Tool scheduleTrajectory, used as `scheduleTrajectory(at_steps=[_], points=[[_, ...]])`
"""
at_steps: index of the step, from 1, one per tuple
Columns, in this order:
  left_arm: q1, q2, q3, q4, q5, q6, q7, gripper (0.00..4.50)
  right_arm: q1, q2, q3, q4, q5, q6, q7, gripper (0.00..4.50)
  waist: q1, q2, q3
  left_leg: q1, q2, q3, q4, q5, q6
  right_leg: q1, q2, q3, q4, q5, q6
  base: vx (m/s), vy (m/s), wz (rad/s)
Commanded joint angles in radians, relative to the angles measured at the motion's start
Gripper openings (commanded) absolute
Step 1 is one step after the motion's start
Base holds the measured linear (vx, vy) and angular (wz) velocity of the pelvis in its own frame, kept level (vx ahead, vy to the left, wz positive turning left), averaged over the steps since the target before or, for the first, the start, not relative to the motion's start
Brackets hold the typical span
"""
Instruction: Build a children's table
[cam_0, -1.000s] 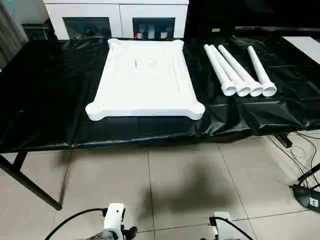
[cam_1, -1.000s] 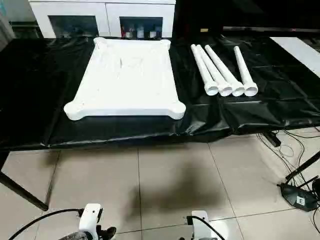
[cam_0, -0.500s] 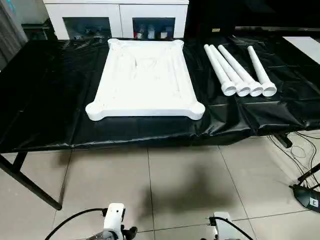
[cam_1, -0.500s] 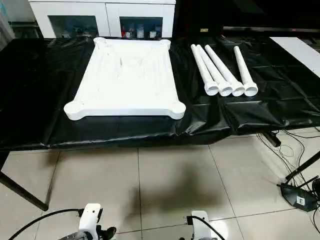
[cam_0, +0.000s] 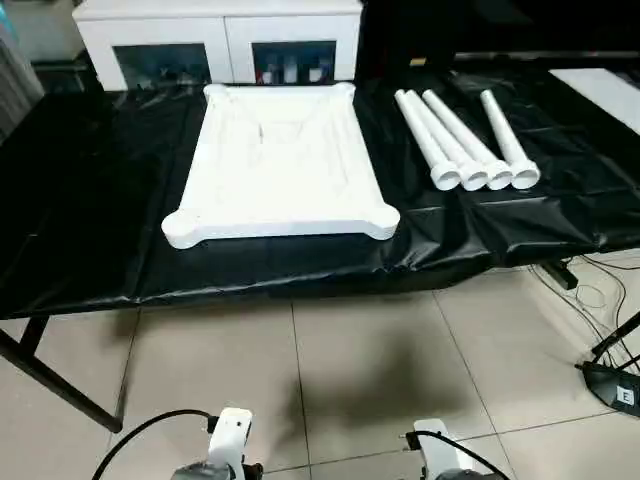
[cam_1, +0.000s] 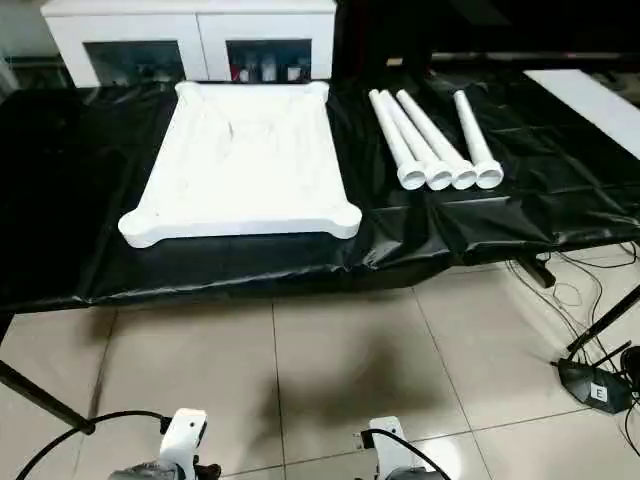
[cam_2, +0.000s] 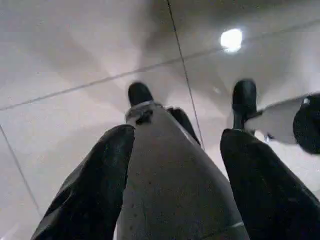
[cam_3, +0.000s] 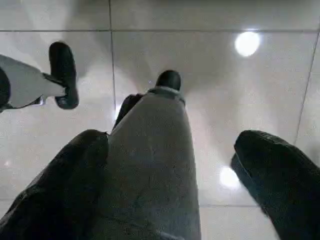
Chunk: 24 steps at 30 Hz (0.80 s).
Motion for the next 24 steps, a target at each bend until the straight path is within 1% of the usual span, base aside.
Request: scheduleTrajectory(at_steps=[1,2,3,4,5,6,7,8,9,10,11,12,13,14,15,16,17,18,19,20,21,22,23,24], points=[[0.006,0.014,0.032,0.004,-0.019,-0.066,0.018,3.18,-0.025,-0.012,-0.024,-0.014,0.003,-0.066,-0.048,4.50,0.006,-0.002,-0.033,0.017,0.072,-0.035,-0.078,-0.369,0.000,0.009,-0.090,0.046,-0.093,-0.255,-0.225,0.000,0.000,0.00],[-0.031,0.043,0.078,-0.024,-0.061,-0.133,-0.006,3.18,-0.058,-0.015,-0.062,-0.046,0.039,-0.151,-0.017,4.50,0.005,-0.006,-0.035,0.017,0.071,-0.034,-0.077,-0.369,0.001,0.009,-0.090,0.045,-0.093,-0.255,-0.221,0.000,0.000,0.00],[-0.044,0.059,0.075,-0.040,-0.055,-0.167,-0.014,3.18,-0.070,-0.013,-0.069,-0.061,0.050,-0.177,0.023,4.50,0.007,-0.001,-0.038,0.018,0.073,-0.035,-0.077,-0.367,0.001,0.009,-0.090,0.045,-0.090,-0.241,-0.221,0.000,0.000,0.00],[-0.049,0.070,0.065,-0.063,-0.049,-0.198,-0.050,3.18,-0.080,-0.013,-0.055,-0.076,0.042,-0.194,0.062,4.50,0.006,-0.001,-0.039,0.016,0.073,-0.035,-0.078,-0.364,0.005,0.009,-0.086,0.043,-0.087,-0.225,-0.219,0.000,0.000,0.00],[-0.049,0.070,0.065,-0.063,-0.049,-0.198,-0.050,3.18,-0.080,-0.013,-0.055,-0.076,0.042,-0.194,0.062,4.50,0.007,-0.002,-0.037,0.013,0.075,-0.035,-0.081,-0.352,0.014,0.010,-0.084,0.042,-0.084,-0.193,-0.217,0.000,0.000,0.00],[-0.040,0.080,0.045,-0.102,-0.037,-0.236,-0.121,3.18,-0.094,-0.016,-0.020,-0.096,0.015,-0.211,0.113,4.50,0.009,-0.004,-0.036,0.017,0.074,-0.032,-0.080,-0.346,0.018,0.005,-0.081,0.041,-0.081,-0.178,-0.226,0.000,0.000,0.00],[-0.023,0.087,0.021,-0.137,-0.022,-0.272,-0.175,3.18,-0.107,-0.018,0.012,-0.115,-0.008,-0.228,0.158,4.50,0.009,-0.007,-0.035,0.014,0.075,-0.030,-0.078,-0.331,0.023,0.008,-0.084,0.042,-0.079,-0.164,-0.236,0.000,0.000,0.00],[0.000,0.092,-0.001,-0.177,-0.011,-0.306,-0.224,3.18,-0.113,-0.021,0.041,-0.140,-0.025,-0.252,0.198,4.50,0.011,-0.005,-0.038,0.011,0.076,-0.032,-0.077,-0.318,0.025,0.012,-0.087,0.041,-0.075,-0.152,-0.240,0.000,0.000,0.00],[0.032,0.098,-0.019,-0.226,-0.005,-0.352,-0.269,3.18,-0.112,-0.025,0.057,-0.170,-0.031,-0.273,0.244,4.50,0.012,-0.005,-0.043,0.009,0.077,-0.029,-0.072,-0.281,0.039,0.014,-0.085,0.041,-0.068,-0.089,-0.247,0.000,0.000,0.00],[0.039,0.099,-0.022,-0.236,-0.004,-0.363,-0.279,3.18,-0.112,-0.025,0.060,-0.176,-0.032,-0.280,0.253,4.50,0.011,-0.006,-0.044,0.007,0.076,-0.026,-0.069,-0.256,0.049,0.016,-0.083,0.041,-0.062,-0.047,-0.252,0.000,0.000,0.00],[0.091,0.105,-0.034,-0.327,-0.037,-0.351,-0.387,3.18,-0.100,-0.033,0.063,-0.231,-0.014,-0.296,0.330,4.50,0.012,-0.003,-0.048,0.008,0.075,-0.022,-0.064,-0.210,0.068,0.018,-0.079,0.038,-0.052,0.032,-0.265,0.000,0.000,0.00],[0.115,0.110,-0.042,-0.364,-0.044,-0.350,-0.415,3.18,-0.092,-0.040,0.068,-0.257,-0.012,-0.307,0.359,4.50,0.021,-0.004,-0.052,0.007,0.080,-0.019,-0.055,-0.160,0.092,0.022,-0.083,0.036,-0.043,0.112,-0.287,0.000,0.000,0.00],[0.148,0.120,-0.058,-0.416,-0.048,-0.350,-0.438,3.18,-0.076,-0.053,0.080,-0.301,-0.011,-0.318,0.396,4.50,0.024,-0.004,-0.057,0.004,0.079,-0.015,-0.046,-0.105,0.119,0.022,-0.078,0.033,-0.031,0.196,-0.298,0.000,0.000,0.00],[0.167,0.126,-0.068,-0.445,-0.049,-0.350,-0.449,3.18,-0.066,-0.061,0.087,-0.327,-0.010,-0.323,0.417,4.50,0.028,-0.003,-0.062,0.005,0.081,-0.017,-0.040,-0.077,0.134,0.022,-0.077,0.031,-0.027,0.241,-0.296,0.000,0.000,0.00],[0.195,0.137,-0.082,-0.487,-0.045,-0.361,-0.449,3.18,-0.043,-0.082,0.104,-0.384,-0.012,-0.337,0.442,4.50,0.033,-0.002,-0.064,0.003,0.080,-0.016,-0.033,-0.038,0.160,0.018,-0.072,0.028,-0.021,0.304,-0.291,0.000,0.000,0.00],[0.224,0.148,-0.092,-0.535,-0.045,-0.361,-0.457,3.18,-0.016,-0.102,0.116,-0.453,-0.005,-0.342,0.474,4.50,0.034,0.001,-0.062,0.003,0.078,-0.014,-0.032,-0.035,0.167,0.013,-0.069,0.027,-0.020,0.313,-0.291,0.000,0.000,0.00],[0.242,0.154,-0.097,-0.565,-0.045,-0.360,-0.463,3.35,0.001,-0.115,0.121,-0.496,0.001,-0.343,0.493,4.50,0.038,0.002,-0.057,0.001,0.079,-0.013,-0.035,-0.074,0.167,0.010,-0.070,0.028,-0.025,0.275,-0.283,0.000,0.000,0.00],[0.318,0.180,-0.098,-0.727,-0.083,-0.321,-0.492,3.35,0.067,-0.151,0.127,-0.681,0.075,-0.301,0.594,4.50,0.044,0.002,-0.051,0.003,0.085,-0.015,-0.045,-0.165,0.147,0.013,-0.074,0.030,-0.037,0.176,-0.266,0.000,0.000,0.00],[0.386,0.198,-0.089,-0.878,-0.149,-0.273,-0.526,3.35,0.124,-0.178,0.122,-0.850,0.178,-0.221,0.697,4.50,0.047,0.003,-0.042,0.003,0.092,-0.019,-0.058,-0.258,0.120,0.015,-0.076,0.033,-0.044,0.071,-0.248,0.000,0.000,0.00],[0.432,0.210,-0.078,-0.995,-0.214,-0.233,-0.560,3.35,0.166,-0.203,0.119,-0.982,0.252,-0.159,0.756,4.50,0.046,0.002,-0.037,0.004,0.095,-0.020,-0.065,-0.305,0.107,0.015,-0.074,0.035,-0.049,0.014,-0.238,0.000,0.000,0.00],[0.475,0.224,-0.062,-1.119,-0.266,-0.196,-0.574,3.63,0.209,-0.229,0.102,-1.138,0.355,-0.076,0.801,4.50,0.049,0.007,-0.026,0.006,0.097,-0.025,-0.080,-0.397,0.077,0.011,-0.069,0.036,-0.058,-0.112,-0.222,0.000,0.000,0.00],[0.499,0.238,-0.051,-1.210,-0.293,-0.177,-0.570,3.70,0.235,-0.253,0.087,-1.260,0.447,-0.006,0.815,4.50,0.048,0.005,-0.024,0.010,0.098,-0.023,-0.084,-0.440,0.057,0.009,-0.065,0.039,-0.064,-0.168,-0.210,0.000,0.000,0.00],[0.513,0.246,-0.043,-1.263,-0.304,-0.164,-0.568,3.70,0.250,-0.264,0.077,-1.330,0.499,0.035,0.822,4.50,0.049,0.005,-0.016,0.016,0.093,-0.025,-0.091,-0.511,0.024,0.001,-0.061,0.042,-0.075,-0.281,-0.187,0.000,0.000,0.00],[0.519,0.247,-0.009,-1.391,-0.328,-0.147,-0.530,3.77,0.256,-0.288,0.042,-1.497,0.610,0.101,0.793,4.50,0.050,0.007,-0.009,0.022,0.087,-0.027,-0.095,-0.562,-0.007,-0.007,-0.062,0.046,-0.087,-0.389,-0.156,-0.069,0.001,0.00]])
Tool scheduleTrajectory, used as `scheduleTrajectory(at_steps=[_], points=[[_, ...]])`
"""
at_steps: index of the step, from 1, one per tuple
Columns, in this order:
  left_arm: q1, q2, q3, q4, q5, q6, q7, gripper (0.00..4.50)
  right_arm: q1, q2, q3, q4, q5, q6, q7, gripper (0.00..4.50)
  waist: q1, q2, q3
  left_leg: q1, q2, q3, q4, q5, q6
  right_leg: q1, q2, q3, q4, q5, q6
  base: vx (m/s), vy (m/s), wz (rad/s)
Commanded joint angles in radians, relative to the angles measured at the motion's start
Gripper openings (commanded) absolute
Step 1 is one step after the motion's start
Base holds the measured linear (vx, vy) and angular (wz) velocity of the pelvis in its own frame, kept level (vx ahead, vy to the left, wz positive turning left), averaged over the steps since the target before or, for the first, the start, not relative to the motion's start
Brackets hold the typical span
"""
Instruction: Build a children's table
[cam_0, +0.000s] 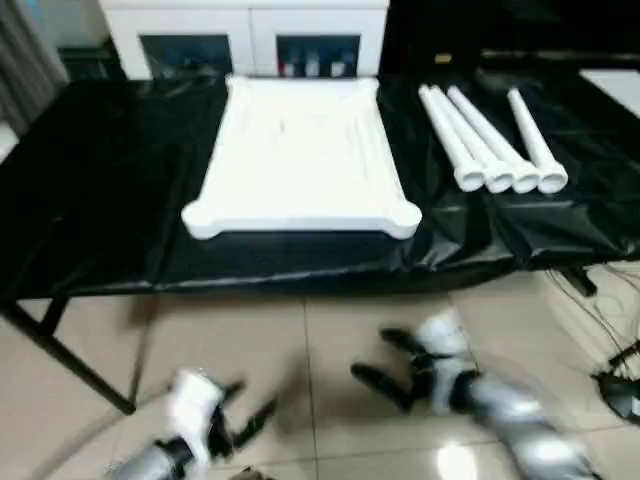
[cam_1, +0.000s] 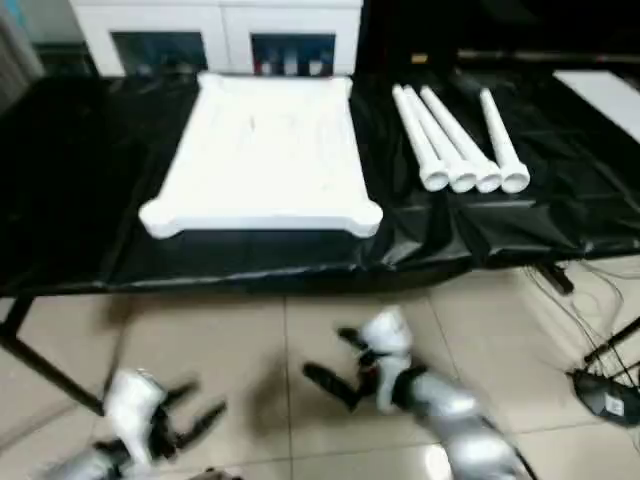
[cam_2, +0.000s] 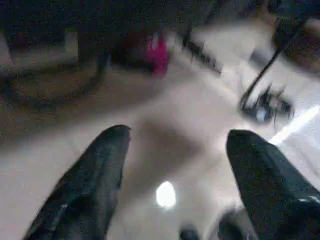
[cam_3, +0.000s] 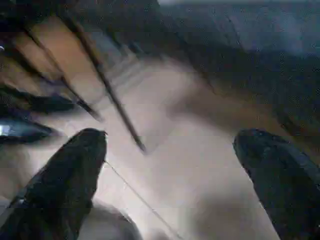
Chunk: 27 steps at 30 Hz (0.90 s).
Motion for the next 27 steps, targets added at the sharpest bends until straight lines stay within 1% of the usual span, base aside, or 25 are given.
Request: scheduleTrajectory(at_steps=[1,2,3,4,5,6,8,9,10,11,12,13,14,15,17,18,19,20,21,22,23,24,25,26,27], points=[[-0.009,0.004,0.031,-0.127,-0.041,0.029,0.021,3.85,-0.013,-0.012,-0.043,-0.160,0.124,0.071,-0.005,4.50,0.001,0.002,-0.025,0.040,0.080,-0.042,-0.111,-0.557,-0.045,-0.005,-0.063,0.047,-0.099,-0.449,-0.134,-0.098,-0.007,-0.01],[-0.023,0.001,0.048,-0.185,-0.063,0.055,0.048,4.00,-0.036,-0.003,-0.072,-0.208,0.149,0.076,-0.060,4.50,-0.004,0.001,-0.022,0.041,0.073,-0.041,-0.108,-0.565,-0.056,-0.011,-0.065,0.048,-0.106,-0.493,-0.120,-0.098,-0.007,-0.01],[-0.038,-0.002,0.058,-0.219,-0.073,0.070,0.073,4.11,-0.057,0.006,-0.092,-0.230,0.162,0.080,-0.103,4.50,-0.008,-0.003,-0.018,0.043,0.065,-0.048,-0.107,-0.564,-0.069,-0.015,-0.072,0.047,-0.116,-0.588,-0.085,-0.097,-0.011,-0.06],[-0.075,-0.017,0.073,-0.247,-0.066,0.076,0.117,4.15,-0.099,0.023,-0.123,-0.234,0.165,0.093,-0.164,4.50,-0.010,-0.007,-0.016,0.043,0.061,-0.050,-0.106,-0.564,-0.072,-0.017,-0.072,0.045,-0.124,-0.639,-0.063,-0.079,-0.009,-0.10],[-0.142,-0.053,0.097,-0.260,-0.052,0.068,0.191,4.15,-0.161,0.050,-0.158,-0.219,0.121,0.092,-0.249,4.50,-0.018,-0.013,-0.016,0.051,0.054,-0.053,-0.102,-0.563,-0.085,-0.022,-0.071,0.038,-0.134,-0.719,-0.027,-0.079,-0.009,-0.10],[-0.210,-0.091,0.120,-0.256,-0.007,0.065,0.271,4.19,-0.217,0.073,-0.183,-0.194,0.051,0.080,-0.320,4.50,-0.027,-0.007,-0.018,0.055,0.052,-0.053,-0.099,-0.555,-0.109,-0.025,-0.066,0.033,-0.137,-0.725,-0.015,-0.096,-0.004,-0.09],[-0.313,-0.144,0.154,-0.256,0.032,0.098,0.405,4.19,-0.291,0.119,-0.230,-0.170,-0.007,0.089,-0.434,4.50,-0.037,-0.008,-0.028,0.052,0.049,-0.057,-0.100,-0.533,-0.129,-0.014,-0.058,0.022,-0.128,-0.633,-0.016,-0.118,0.009,-0.09],[-0.357,-0.155,0.159,-0.240,0.050,0.136,0.451,4.19,-0.317,0.132,-0.240,-0.142,-0.101,0.073,-0.502,4.50,-0.036,-0.009,-0.027,0.045,0.048,-0.059,-0.106,-0.516,-0.120,-0.006,-0.059,0.019,-0.127,-0.582,-0.017,-0.095,0.029,-0.14],[-0.357,-0.155,0.159,-0.240,0.050,0.136,0.451,4.19,-0.317,0.132,-0.240,-0.142,-0.101,0.073,-0.502,4.50,-0.042,-0.009,-0.024,0.037,0.050,-0.059,-0.113,-0.517,-0.126,-0.001,-0.056,0.017,-0.122,-0.558,-0.018,-0.033,0.051,-0.21],[-0.402,-0.170,0.168,-0.225,0.006,0.233,0.508,4.19,-0.332,0.110,-0.212,-0.130,-0.175,0.125,-0.596,4.50,-0.053,-0.020,-0.024,0.026,0.047,-0.061,-0.119,-0.508,-0.118,0.008,-0.054,0.014,-0.121,-0.523,-0.016,-0.033,0.051,-0.21],[-0.411,-0.176,0.161,-0.202,0.058,0.248,0.547,4.19,-0.330,0.116,-0.211,-0.110,-0.183,0.124,-0.634,4.50,-0.057,-0.014,-0.029,0.025,0.042,-0.061,-0.120,-0.496,-0.129,0.008,-0.050,0.017,-0.109,-0.491,-0.021,-0.008,0.057,-0.23],[-0.409,-0.174,0.155,-0.199,0.094,0.263,0.577,4.19,-0.324,0.116,-0.207,-0.110,-0.164,0.135,-0.666,4.50,-0.061,-0.017,-0.030,0.029,0.038,-0.058,-0.112,-0.490,-0.120,-0.002,-0.052,0.022,-0.114,-0.480,-0.019,0.000,0.000,0.00],[-0.399,-0.174,0.149,-0.199,0.139,0.249,0.601,4.19,-0.326,0.124,-0.203,-0.101,-0.165,0.136,-0.701,4.50,-0.065,-0.030,-0.027,0.026,0.037,-0.055,-0.111,-0.480,-0.109,-0.005,-0.051,0.024,-0.117,-0.476,-0.016,0.000,0.000,0.00],[-0.392,-0.175,0.147,-0.202,0.156,0.252,0.616,4.19,-0.328,0.130,-0.199,-0.095,-0.168,0.136,-0.722,4.50,-0.069,-0.028,-0.030,0.021,0.037,-0.057,-0.110,-0.449,-0.093,-0.001,-0.052,0.027,-0.112,-0.449,-0.018,0.000,0.000,0.00],[-0.378,-0.206,0.153,-0.221,0.168,0.270,0.650,4.19,-0.347,0.154,-0.174,-0.075,-0.197,0.144,-0.724,4.50,-0.082,-0.034,-0.031,0.013,0.049,-0.066,-0.115,-0.406,-0.107,0.004,-0.032,0.020,-0.095,-0.318,-0.039,-0.002,0.022,-0.18],[-0.375,-0.218,0.148,-0.228,0.190,0.283,0.667,4.19,-0.359,0.169,-0.167,-0.064,-0.216,0.144,-0.726,4.50,-0.085,-0.019,-0.033,0.022,0.070,-0.083,-0.122,-0.407,-0.147,0.004,-0.010,0.011,-0.082,-0.167,-0.062,0.000,0.000,0.00],[-0.375,-0.222,0.141,-0.228,0.203,0.289,0.672,4.19,-0.366,0.183,-0.169,-0.056,-0.211,0.151,-0.726,4.50,-0.100,-0.015,-0.025,0.027,0.111,-0.108,-0.144,-0.438,-0.151,0.000,0.006,-0.006,-0.062,-0.056,-0.095,0.000,0.000,0.00],[-0.375,-0.219,0.130,-0.230,0.217,0.297,0.683,4.19,-0.371,0.197,-0.172,-0.050,-0.213,0.160,-0.727,4.50,-0.106,-0.010,-0.022,0.030,0.133,-0.123,-0.161,-0.468,-0.138,-0.001,0.009,-0.016,-0.046,-0.040,-0.109,0.000,0.000,0.00],[-0.375,-0.221,0.116,-0.233,0.222,0.302,0.691,4.19,-0.370,0.190,-0.159,-0.047,-0.234,0.153,-0.721,4.50,-0.104,-0.006,-0.030,-0.005,0.130,-0.194,-0.189,-0.559,-0.060,0.024,0.007,-0.045,0.011,-0.041,-0.137,0.014,-0.086,0.11],[-0.383,-0.229,0.101,-0.225,0.223,0.312,0.706,4.19,-0.366,0.183,-0.157,-0.045,-0.232,0.155,-0.715,4.50,-0.108,0.015,-0.032,0.024,0.120,-0.230,-0.184,-0.605,-0.013,-0.005,0.013,-0.051,0.022,-0.081,-0.173,0.044,-0.151,0.51],[-0.389,-0.238,0.089,-0.221,0.226,0.321,0.718,4.19,-0.362,0.173,-0.157,-0.046,-0.230,0.156,-0.711,4.50,-0.110,0.013,-0.026,0.023,0.115,-0.244,-0.183,-0.607,0.020,-0.005,0.008,-0.049,0.025,-0.096,-0.206,0.044,-0.151,0.51],[-0.394,-0.244,0.076,-0.215,0.237,0.318,0.726,4.19,-0.356,0.154,-0.151,-0.052,-0.240,0.161,-0.719,4.50,-0.110,0.005,-0.032,0.011,0.074,-0.258,-0.163,-0.555,0.093,0.006,-0.004,-0.043,0.007,-0.105,-0.308,0.063,-0.212,0.68],[-0.409,-0.255,0.076,-0.194,0.230,0.311,0.720,4.19,-0.357,0.145,-0.152,-0.055,-0.239,0.170,-0.727,4.50,-0.104,0.013,-0.038,-0.007,0.018,-0.257,-0.135,-0.457,0.129,0.025,-0.006,-0.050,-0.025,-0.125,-0.431,0.037,-0.246,0.67],[-0.423,-0.262,0.077,-0.176,0.225,0.304,0.714,4.19,-0.361,0.138,-0.153,-0.057,-0.241,0.176,-0.732,4.50,-0.097,0.009,-0.032,-0.021,-0.010,-0.247,-0.118,-0.419,0.130,0.032,-0.011,-0.053,-0.048,-0.160,-0.480,0.037,-0.246,0.67],[-0.443,-0.263,0.060,-0.119,0.244,0.285,0.704,4.19,-0.359,0.130,-0.164,-0.060,-0.250,0.181,-0.748,4.50,-0.079,-0.019,-0.042,-0.050,-0.065,-0.197,-0.024,-0.319,0.113,0.058,-0.054,-0.059,-0.111,-0.268,-0.553,0.015,-0.249,0.65]])
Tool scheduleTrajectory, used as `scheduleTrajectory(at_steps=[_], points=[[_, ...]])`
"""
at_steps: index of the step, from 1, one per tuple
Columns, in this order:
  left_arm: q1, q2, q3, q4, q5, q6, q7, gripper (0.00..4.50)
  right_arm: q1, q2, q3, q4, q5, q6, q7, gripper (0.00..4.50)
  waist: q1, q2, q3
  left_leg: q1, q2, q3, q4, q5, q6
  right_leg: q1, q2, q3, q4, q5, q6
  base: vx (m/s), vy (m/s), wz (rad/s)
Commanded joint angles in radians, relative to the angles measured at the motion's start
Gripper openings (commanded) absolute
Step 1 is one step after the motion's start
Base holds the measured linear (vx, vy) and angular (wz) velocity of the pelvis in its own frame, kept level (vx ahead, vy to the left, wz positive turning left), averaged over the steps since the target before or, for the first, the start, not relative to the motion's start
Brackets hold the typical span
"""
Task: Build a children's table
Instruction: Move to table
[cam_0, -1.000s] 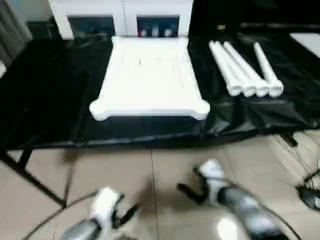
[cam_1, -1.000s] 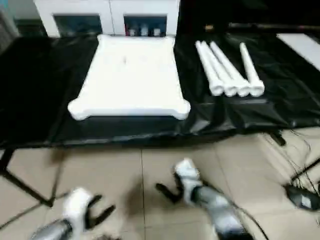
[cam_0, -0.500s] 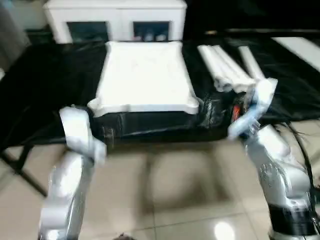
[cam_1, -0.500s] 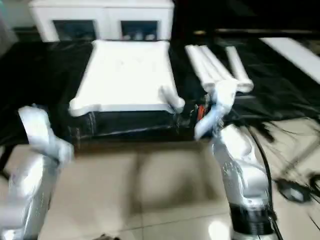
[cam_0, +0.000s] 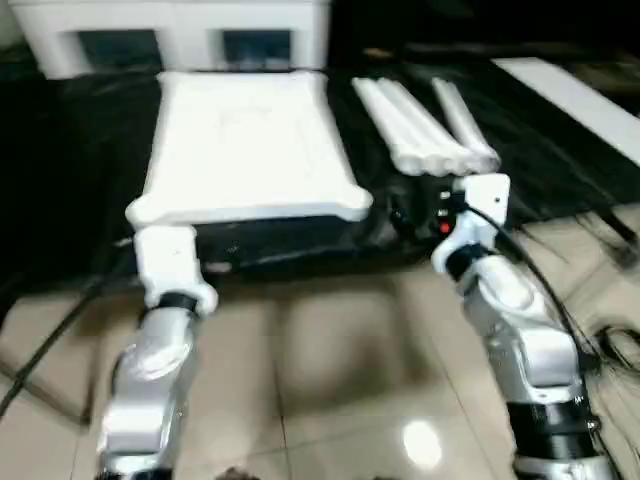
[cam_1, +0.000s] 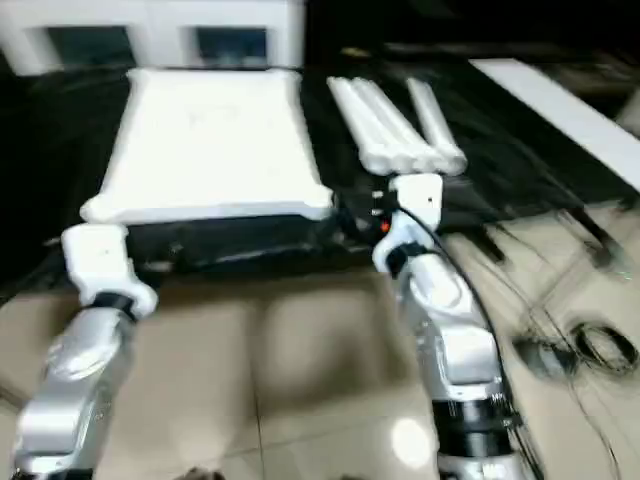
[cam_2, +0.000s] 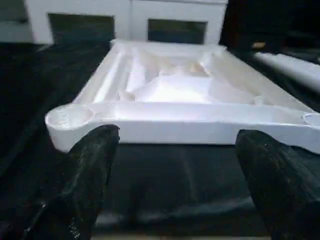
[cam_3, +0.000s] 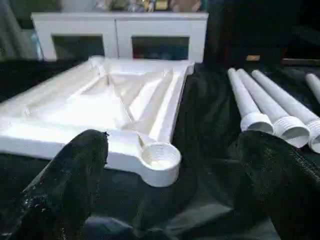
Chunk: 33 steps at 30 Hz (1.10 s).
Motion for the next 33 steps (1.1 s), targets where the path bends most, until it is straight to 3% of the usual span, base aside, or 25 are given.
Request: scheduleTrajectory(at_steps=[1,2,4,5,6,7,8,9,10,11,12,13,15,17,19,20,23,24,25,26,27,28,29,30,33], points=[[-0.036,0.009,-0.054,0.081,0.063,-0.015,-0.001,4.19,0.000,-0.003,-0.034,-0.012,-0.023,0.032,-0.028,4.50,0.034,-0.016,-0.081,-0.021,-0.032,0.119,0.190,-0.181,0.152,0.083,-0.177,0.038,-0.194,-0.328,-0.455,0.019,-0.232,0.52],[-0.049,0.009,-0.055,0.087,0.071,-0.012,0.001,4.19,0.002,0.000,-0.042,-0.014,-0.024,0.032,-0.030,4.50,0.042,-0.013,-0.072,-0.041,-0.010,0.135,0.210,-0.162,0.165,0.088,-0.189,0.033,-0.185,-0.315,-0.417,0.019,-0.232,0.52],[-0.072,0.003,-0.040,0.076,0.058,-0.014,0.004,4.19,0.008,0.018,-0.063,-0.020,-0.015,0.052,-0.051,4.50,0.034,-0.027,-0.068,-0.027,-0.008,0.164,0.183,-0.212,0.164,0.070,-0.123,0.055,-0.164,-0.229,-0.293,0.025,-0.218,0.31],[-0.086,0.007,-0.030,0.073,0.054,-0.005,0.009,4.19,0.008,0.013,-0.046,-0.016,-0.041,0.054,-0.058,4.50,0.035,0.016,-0.094,0.010,0.039,0.148,0.094,-0.180,0.191,0.080,-0.089,0.023,-0.151,-0.142,-0.190,0.026,-0.218,0.25],[-0.097,0.014,-0.023,0.074,0.049,-0.018,0.011,4.19,0.007,0.007,-0.025,-0.008,-0.069,0.052,-0.065,4.50,0.026,0.058,-0.130,0.128,0.249,0.019,0.016,0.076,0.319,0.003,-0.034,-0.026,-0.023,-0.020,-0.003,0.031,-0.235,0.22],[-0.106,0.023,-0.016,0.081,0.047,-0.004,0.015,4.19,0.006,0.009,-0.012,0.007,-0.087,0.039,-0.073,4.50,-0.008,0.044,-0.144,0.230,0.388,-0.078,0.017,0.548,0.531,-0.136,-0.095,0.049,0.136,-0.190,0.107,0.038,-0.256,0.01],[-0.112,0.030,-0.013,0.086,0.046,0.005,0.018,4.19,0.005,0.011,-0.007,0.016,-0.095,0.031,-0.079,4.50,-0.012,0.036,-0.137,0.245,0.359,-0.082,0.050,0.780,0.598,-0.181,-0.125,0.099,0.169,-0.165,0.092,0.038,-0.256,0.01],[-0.117,0.042,-0.013,0.094,0.053,-0.001,0.008,4.19,0.002,0.023,0.003,0.033,-0.111,0.016,-0.123,4.50,-0.002,0.036,-0.109,0.173,0.228,-0.012,0.091,0.965,0.589,-0.188,-0.139,0.181,0.129,0.033,0.100,-0.002,-0.145,-0.20],[-0.117,0.042,-0.013,0.094,0.053,-0.001,0.008,4.19,0.002,0.023,0.003,0.033,-0.111,0.016,-0.123,4.50,0.021,-0.027,-0.107,0.040,0.009,0.100,0.142,0.607,0.413,-0.064,-0.112,0.211,-0.008,0.275,0.213,-0.116,0.026,-0.14],[-0.117,0.057,-0.022,0.090,0.076,-0.003,0.001,4.19,-0.003,0.031,0.018,0.041,-0.158,-0.022,-0.175,4.50,0.025,-0.048,-0.130,0.027,-0.044,0.115,0.151,0.448,0.357,-0.021,-0.077,0.201,0.001,0.383,0.231,-0.116,0.026,-0.14],[-0.115,0.058,-0.023,0.085,0.077,-0.002,-0.004,4.19,-0.003,0.042,0.018,0.045,-0.167,-0.048,-0.187,4.50,0.049,-0.052,-0.100,-0.016,-0.039,0.129,0.119,0.118,0.180,-0.014,-0.130,0.196,-0.050,0.325,0.357,-0.134,-0.075,-0.05],[-0.115,0.058,-0.023,0.085,0.077,-0.002,-0.004,4.19,-0.003,0.042,0.018,0.046,-0.168,-0.049,-0.188,4.50,0.050,-0.044,-0.110,0.014,-0.017,0.133,0.091,-0.037,0.052,-0.001,-0.112,0.190,-0.049,0.116,0.425,-0.086,-0.213,-0.10],[-0.099,0.059,-0.013,0.067,0.058,-0.002,-0.025,4.19,-0.006,0.089,-0.010,0.055,-0.074,-0.025,-0.113,4.50,0.040,-0.023,-0.103,0.006,0.000,0.127,0.044,-0.045,-0.018,0.018,-0.092,0.175,-0.049,0.040,0.410,-0.083,-0.190,-0.12],[-0.091,0.064,-0.007,0.064,0.047,-0.001,-0.032,4.19,-0.013,0.109,-0.014,0.054,-0.047,-0.020,-0.095,4.50,0.028,-0.010,-0.095,0.014,0.012,0.132,0.022,-0.111,-0.057,0.009,-0.077,0.161,-0.064,-0.084,0.337,-0.087,-0.113,-0.11],[-0.088,0.067,-0.002,0.064,0.044,-0.003,-0.031,4.19,-0.023,0.118,-0.003,0.059,-0.049,-0.026,-0.103,4.50,0.015,-0.006,-0.067,0.058,0.016,0.147,0.009,-0.379,-0.095,-0.028,-0.051,0.145,-0.110,-0.683,0.242,-0.096,-0.022,-0.04],[-0.089,0.067,-0.001,0.064,0.046,-0.003,-0.029,4.19,-0.026,0.121,-0.001,0.062,-0.049,-0.030,-0.107,4.50,0.008,-0.005,-0.064,0.075,0.014,0.147,0.015,-0.437,-0.091,-0.038,-0.045,0.133,-0.121,-0.787,0.222,-0.097,0.004,-0.02],[-0.086,0.068,-0.003,0.065,0.045,-0.008,-0.031,4.19,-0.034,0.119,0.027,0.071,-0.068,-0.082,-0.092,4.50,-0.016,0.033,-0.047,0.151,0.043,0.120,-0.026,-0.730,-0.042,-0.029,-0.009,0.053,-0.143,-0.715,0.111,-0.079,0.051,-0.09],[-0.081,0.068,-0.004,0.062,0.044,-0.011,-0.034,4.19,-0.033,0.117,0.041,0.070,-0.087,-0.116,-0.082,4.50,-0.021,0.061,-0.030,0.134,0.094,0.100,-0.107,-0.920,-0.026,0.019,-0.002,0.016,-0.064,-0.500,0.083,-0.060,0.059,-0.20],[-0.081,0.068,-0.004,0.062,0.044,-0.011,-0.034,4.19,-0.033,0.117,0.042,0.070,-0.088,-0.118,-0.080,4.50,0.012,0.067,-0.031,0.091,0.131,0.104,-0.170,-0.993,0.006,0.091,-0.024,0.038,0.094,-0.225,0.062,-0.058,0.027,-0.18],[-0.074,0.066,-0.003,0.061,0.047,-0.011,-0.031,4.19,-0.030,0.129,0.035,0.066,-0.078,-0.124,-0.062,4.50,0.020,0.048,-0.035,0.124,0.149,0.100,-0.167,-0.978,0.047,0.075,-0.039,0.058,0.094,-0.181,0.070,-0.058,0.027,-0.18],[-0.071,0.064,-0.002,0.061,0.048,-0.011,-0.027,4.19,-0.027,0.137,0.029,0.064,-0.065,-0.121,-0.051,4.50,0.023,0.016,-0.031,0.175,0.125,0.129,-0.112,-0.920,0.055,0.052,-0.070,0.119,0.027,-0.382,0.069,0.034,-0.052,-0.07],[-0.068,0.063,-0.001,0.061,0.049,-0.011,-0.025,4.19,-0.024,0.141,0.025,0.063,-0.056,-0.118,-0.045,4.50,0.018,-0.010,-0.025,0.180,0.057,0.163,-0.034,-0.817,0.017,0.021,-0.072,0.121,-0.092,-0.678,0.054,0.074,-0.018,-0.09],[-0.066,0.063,-0.001,0.061,0.048,-0.012,-0.023,4.19,-0.023,0.144,0.022,0.063,-0.051,-0.117,-0.041,4.50,0.040,-0.029,-0.035,0.136,0.011,0.184,0.072,-0.489,0.019,0.056,-0.132,0.153,-0.170,-1.011,0.099,0.074,-0.018,-0.09],[-0.065,0.061,0.000,0.060,0.049,-0.011,-0.018,4.19,-0.020,0.142,0.023,0.067,-0.052,-0.120,-0.038,4.50,0.074,-0.038,-0.060,0.073,0.020,0.166,0.082,-0.246,0.061,0.133,-0.163,0.212,-0.173,-0.969,0.063,0.086,0.031,0.00],[-0.060,0.056,0.008,0.053,0.056,-0.012,-0.006,4.19,-0.022,0.115,0.048,0.093,-0.089,-0.147,-0.045,4.50,0.067,0.024,-0.087,0.107,0.045,0.154,-0.030,-0.064,0.073,0.128,-0.049,0.113,-0.104,-0.349,-0.036,0.113,0.008,0.15]])
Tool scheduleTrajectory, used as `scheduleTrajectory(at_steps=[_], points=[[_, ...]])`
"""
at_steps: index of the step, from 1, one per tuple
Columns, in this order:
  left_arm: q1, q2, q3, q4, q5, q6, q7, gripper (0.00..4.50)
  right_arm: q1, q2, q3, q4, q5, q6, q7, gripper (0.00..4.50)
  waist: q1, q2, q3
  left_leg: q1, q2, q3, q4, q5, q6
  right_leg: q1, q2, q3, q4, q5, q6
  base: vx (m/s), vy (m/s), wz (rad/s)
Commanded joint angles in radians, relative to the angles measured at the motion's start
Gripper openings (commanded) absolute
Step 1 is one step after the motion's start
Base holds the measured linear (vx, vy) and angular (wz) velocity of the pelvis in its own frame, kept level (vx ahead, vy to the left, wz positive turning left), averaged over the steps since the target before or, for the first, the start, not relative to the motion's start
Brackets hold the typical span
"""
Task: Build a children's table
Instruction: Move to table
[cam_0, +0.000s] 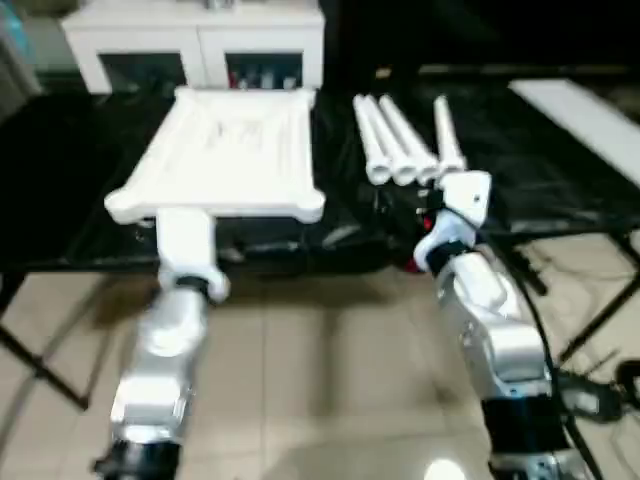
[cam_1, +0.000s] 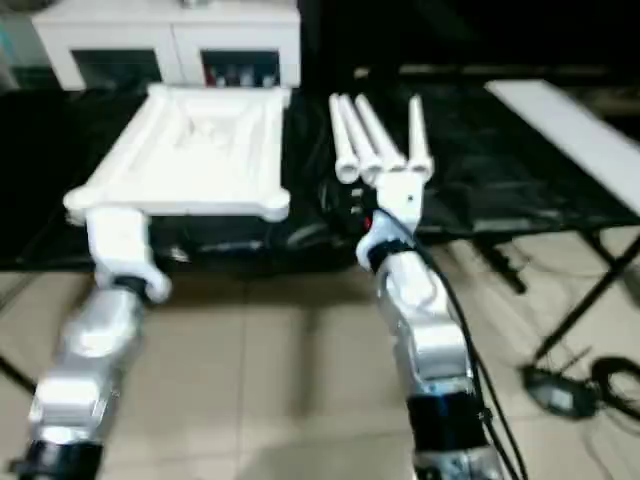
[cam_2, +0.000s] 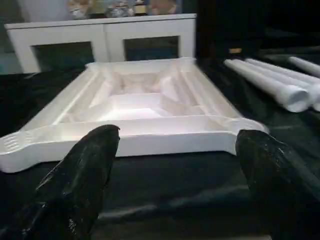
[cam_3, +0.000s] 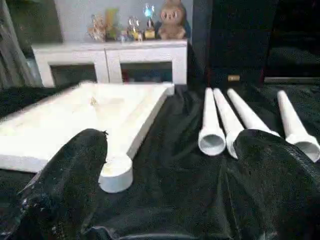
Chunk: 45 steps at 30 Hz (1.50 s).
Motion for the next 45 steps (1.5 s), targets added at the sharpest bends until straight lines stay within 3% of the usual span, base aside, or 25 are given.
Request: scheduleTrajectory(at_steps=[1,3,5,7,9,10,11,12,15,17,18,20,23,25,27,30,32,33,35,38,39,40,41,43,45], points=[[-0.001,0.007,0.020,-0.008,0.009,-0.002,0.014,4.19,-0.008,0.001,0.022,0.011,-0.012,-0.021,0.003,4.50,-0.006,0.020,-0.075,0.026,0.007,-0.006,-0.096,-0.005,0.111,0.029,-0.018,0.013,-0.090,-0.193,-0.144,0.153,0.022,0.03],[0.011,0.010,0.026,-0.009,0.007,-0.010,0.015,4.19,-0.003,0.007,0.015,0.016,0.003,-0.036,0.011,4.50,-0.065,0.021,-0.085,0.150,0.082,-0.101,-0.101,-0.037,0.328,-0.090,-0.021,-0.007,0.008,-0.013,-0.159,0.168,0.017,0.06],[0.020,0.011,0.031,-0.013,0.005,-0.013,0.017,4.19,0.005,0.011,0.010,0.014,0.010,-0.039,0.021,4.50,-0.074,-0.006,-0.085,0.139,0.074,-0.100,-0.077,0.056,0.472,-0.101,-0.052,0.012,0.014,0.069,-0.121,0.173,0.007,0.06],[0.034,0.013,0.036,-0.020,0.006,-0.013,0.013,4.19,0.013,0.013,0.007,0.009,0.007,-0.034,0.031,4.50,-0.001,-0.057,-0.102,-0.111,-0.110,0.010,0.057,0.018,0.355,0.159,-0.112,0.159,-0.077,0.332,-0.219,0.156,0.020,0.16],[0.037,0.015,0.035,-0.019,0.008,-0.013,0.014,4.19,0.016,0.012,0.007,0.008,0.008,-0.035,0.033,4.50,0.024,-0.021,-0.090,-0.150,-0.031,-0.035,0.051,0.032,0.193,0.162,-0.124,0.162,-0.071,0.531,-0.247,0.161,0.050,0.28],[0.038,0.016,0.036,-0.018,0.008,-0.013,0.014,4.19,0.019,0.008,0.009,0.010,0.003,-0.039,0.034,4.50,-0.003,0.022,-0.101,-0.089,-0.013,-0.035,-0.028,0.184,0.145,0.125,-0.008,0.052,-0.009,0.522,-0.136,0.090,0.045,0.00],[0.040,0.015,0.038,-0.017,0.009,-0.013,0.014,4.19,0.023,0.001,0.011,0.011,-0.004,-0.044,0.033,4.50,-0.040,0.047,-0.100,0.023,0.029,-0.100,-0.039,0.252,0.261,0.002,0.035,-0.003,0.054,0.351,-0.064,0.090,0.045,0.00],[0.042,0.014,0.040,-0.019,0.009,-0.013,0.014,4.19,0.028,-0.003,0.011,0.009,-0.007,-0.047,0.034,4.50,-0.092,0.047,-0.111,0.153,0.114,-0.215,-0.045,0.408,0.563,-0.148,-0.002,-0.014,0.121,-0.104,0.020,0.102,-0.032,-0.24],[0.051,0.014,0.047,-0.025,0.006,-0.021,0.012,4.19,0.062,-0.010,0.001,-0.024,0.017,-0.049,0.053,4.50,-0.066,0.007,-0.093,0.083,0.077,-0.126,-0.054,0.440,0.537,-0.186,-0.031,0.016,0.132,0.064,0.085,0.118,-0.049,-0.14],[0.063,0.013,0.054,-0.030,0.002,-0.030,0.009,4.19,0.080,-0.010,-0.003,-0.043,0.029,-0.048,0.065,4.50,-0.055,-0.058,-0.069,0.026,-0.041,-0.036,-0.038,0.086,0.400,-0.113,-0.062,0.070,-0.032,0.194,-0.016,0.086,-0.037,-0.03],[0.072,0.014,0.056,-0.033,0.002,-0.034,0.007,4.19,0.090,-0.010,-0.006,-0.054,0.034,-0.047,0.069,4.50,-0.005,-0.089,-0.073,-0.059,-0.130,-0.015,0.093,-0.123,0.286,0.005,-0.154,0.184,-0.118,-0.118,0.019,0.095,-0.077,0.11],[0.094,0.021,0.054,-0.045,-0.001,-0.040,0.004,4.19,0.108,-0.005,-0.021,-0.073,0.043,-0.041,0.070,4.50,-0.007,-0.075,-0.070,-0.086,-0.100,-0.048,0.127,-0.039,0.151,0.040,-0.170,0.176,-0.116,-0.342,-0.098,0.092,-0.092,0.05],[0.128,0.029,0.053,-0.064,0.000,-0.040,-0.004,4.19,0.132,0.002,-0.032,-0.091,0.053,-0.031,0.063,4.50,-0.016,-0.026,-0.054,-0.090,-0.043,-0.060,0.053,0.029,0.098,0.026,-0.144,0.118,-0.142,-0.410,-0.250,0.070,-0.019,-0.07],[0.138,0.028,0.056,-0.074,0.000,-0.038,-0.007,4.19,0.143,0.002,-0.027,-0.098,0.055,-0.027,0.064,4.50,-0.064,0.034,-0.052,-0.005,0.042,-0.105,-0.094,-0.221,0.109,-0.035,-0.005,0.010,-0.058,-0.301,-0.171,0.103,0.081,-0.05],[0.138,0.026,0.063,-0.085,0.001,-0.032,-0.004,4.19,0.156,-0.001,-0.016,-0.106,0.060,-0.022,0.073,4.50,-0.093,0.034,-0.067,0.089,0.091,-0.173,-0.119,-0.329,0.210,-0.101,-0.011,0.000,0.046,-0.070,-0.120,0.132,0.081,-0.01],[0.122,0.029,0.066,-0.090,0.003,-0.037,0.003,4.19,0.126,-0.004,-0.028,-0.079,0.024,-0.068,0.045,4.50,-0.088,0.011,-0.050,0.086,0.057,-0.133,-0.112,-0.268,0.378,-0.129,-0.039,0.012,0.041,0.027,-0.032,0.094,0.019,0.04],[0.121,0.031,0.064,-0.093,0.002,-0.037,0.004,4.19,0.117,0.002,-0.039,-0.074,0.026,-0.066,0.037,4.50,-0.069,-0.036,-0.048,-0.003,-0.046,-0.038,-0.059,-0.312,0.286,-0.017,-0.106,0.083,-0.095,-0.093,-0.138,0.083,-0.069,0.08],[0.118,0.032,0.060,-0.094,0.003,-0.036,0.005,4.19,0.104,0.004,-0.045,-0.072,0.033,-0.059,0.039,4.50,-0.029,-0.051,-0.064,-0.060,-0.071,-0.028,0.057,-0.159,0.234,0.077,-0.199,0.166,-0.155,-0.338,-0.221,0.103,-0.082,0.03],[0.118,0.030,0.058,-0.093,0.004,-0.036,0.003,4.19,0.105,0.002,-0.037,-0.081,0.033,-0.052,0.055,4.50,-0.007,-0.057,-0.071,-0.122,-0.063,-0.043,0.107,-0.016,0.167,0.114,-0.186,0.167,-0.148,-0.378,-0.273,0.116,-0.048,-0.01],[0.118,0.025,0.059,-0.089,0.007,-0.040,-0.003,4.19,0.113,-0.010,-0.019,-0.087,0.041,-0.058,0.075,4.50,-0.015,0.001,-0.058,-0.067,-0.023,-0.024,-0.036,0.078,0.145,0.072,-0.078,0.032,-0.154,-0.376,-0.258,0.114,0.015,0.03],[0.118,0.026,0.057,-0.087,0.008,-0.040,-0.004,4.19,0.113,-0.010,-0.019,-0.085,0.043,-0.061,0.077,4.50,-0.052,0.027,-0.054,-0.005,0.028,-0.082,-0.100,-0.117,0.165,0.018,0.003,-0.010,-0.084,-0.298,-0.173,0.126,0.074,0.00],[0.119,0.025,0.056,-0.087,0.009,-0.041,-0.004,4.19,0.112,-0.009,-0.021,-0.082,0.046,-0.063,0.076,4.50,-0.082,0.038,-0.075,0.100,0.087,-0.159,-0.120,-0.316,0.220,-0.063,0.007,-0.010,0.024,-0.188,-0.130,0.167,0.039,0.02],[0.118,0.025,0.056,-0.087,0.009,-0.041,-0.005,4.19,0.109,-0.007,-0.023,-0.077,0.044,-0.063,0.074,4.50,-0.087,0.031,-0.083,0.128,0.106,-0.185,-0.117,-0.318,0.281,-0.093,-0.001,-0.003,0.062,-0.134,-0.089,0.167,0.039,0.02],[0.115,0.028,0.056,-0.085,0.008,-0.041,-0.006,4.19,0.100,-0.003,-0.024,-0.067,0.041,-0.058,0.073,4.50,-0.090,0.018,-0.073,0.117,0.096,-0.166,-0.100,-0.174,0.463,-0.154,-0.025,0.007,0.108,-0.014,0.026,0.163,0.004,0.04],[0.112,0.030,0.055,-0.080,0.005,-0.042,-0.007,4.19,0.097,-0.005,-0.016,-0.065,0.031,-0.054,0.077,4.50,-0.087,-0.014,-0.064,0.081,0.041,-0.095,-0.103,-0.154,0.441,-0.139,-0.038,0.021,0.044,0.090,-0.004,0.134,-0.023,0.00]])
